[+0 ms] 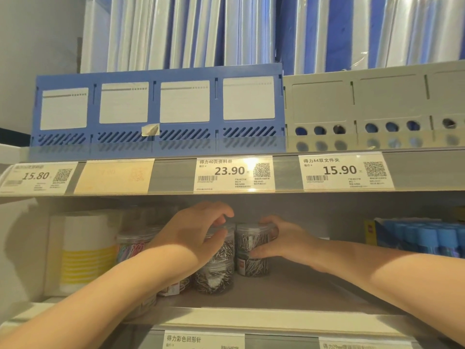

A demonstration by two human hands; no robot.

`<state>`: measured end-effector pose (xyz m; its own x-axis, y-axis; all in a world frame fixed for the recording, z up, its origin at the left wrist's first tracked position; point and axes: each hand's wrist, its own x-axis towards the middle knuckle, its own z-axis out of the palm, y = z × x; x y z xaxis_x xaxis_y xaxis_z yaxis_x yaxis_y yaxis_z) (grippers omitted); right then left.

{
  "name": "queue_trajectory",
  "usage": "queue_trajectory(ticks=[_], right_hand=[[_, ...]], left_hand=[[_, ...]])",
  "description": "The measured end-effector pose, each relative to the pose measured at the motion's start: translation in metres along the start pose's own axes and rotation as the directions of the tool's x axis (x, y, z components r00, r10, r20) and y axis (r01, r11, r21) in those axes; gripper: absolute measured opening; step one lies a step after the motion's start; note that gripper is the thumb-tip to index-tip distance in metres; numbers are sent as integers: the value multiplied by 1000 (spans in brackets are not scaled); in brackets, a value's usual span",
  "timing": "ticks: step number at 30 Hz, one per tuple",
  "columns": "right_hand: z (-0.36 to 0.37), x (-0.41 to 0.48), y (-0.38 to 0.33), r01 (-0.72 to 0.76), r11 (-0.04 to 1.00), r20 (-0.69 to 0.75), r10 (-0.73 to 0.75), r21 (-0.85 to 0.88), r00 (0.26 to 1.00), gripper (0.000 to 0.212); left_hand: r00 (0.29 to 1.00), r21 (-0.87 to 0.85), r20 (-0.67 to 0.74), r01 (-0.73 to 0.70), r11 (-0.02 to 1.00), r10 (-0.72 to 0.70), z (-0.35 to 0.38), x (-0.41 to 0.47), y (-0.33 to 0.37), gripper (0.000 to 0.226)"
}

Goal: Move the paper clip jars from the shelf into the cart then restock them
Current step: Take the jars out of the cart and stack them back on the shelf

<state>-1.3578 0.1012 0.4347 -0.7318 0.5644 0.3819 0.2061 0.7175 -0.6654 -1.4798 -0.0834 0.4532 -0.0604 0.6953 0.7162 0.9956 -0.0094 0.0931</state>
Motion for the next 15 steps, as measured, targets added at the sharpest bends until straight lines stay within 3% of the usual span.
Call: queue_trajectory(ticks=[15], right_hand=[[1, -3, 4, -25, 998, 36, 23, 51, 999, 110]], left_hand=[[1000, 3, -10, 1, 1000, -1, 6, 5, 5, 30]])
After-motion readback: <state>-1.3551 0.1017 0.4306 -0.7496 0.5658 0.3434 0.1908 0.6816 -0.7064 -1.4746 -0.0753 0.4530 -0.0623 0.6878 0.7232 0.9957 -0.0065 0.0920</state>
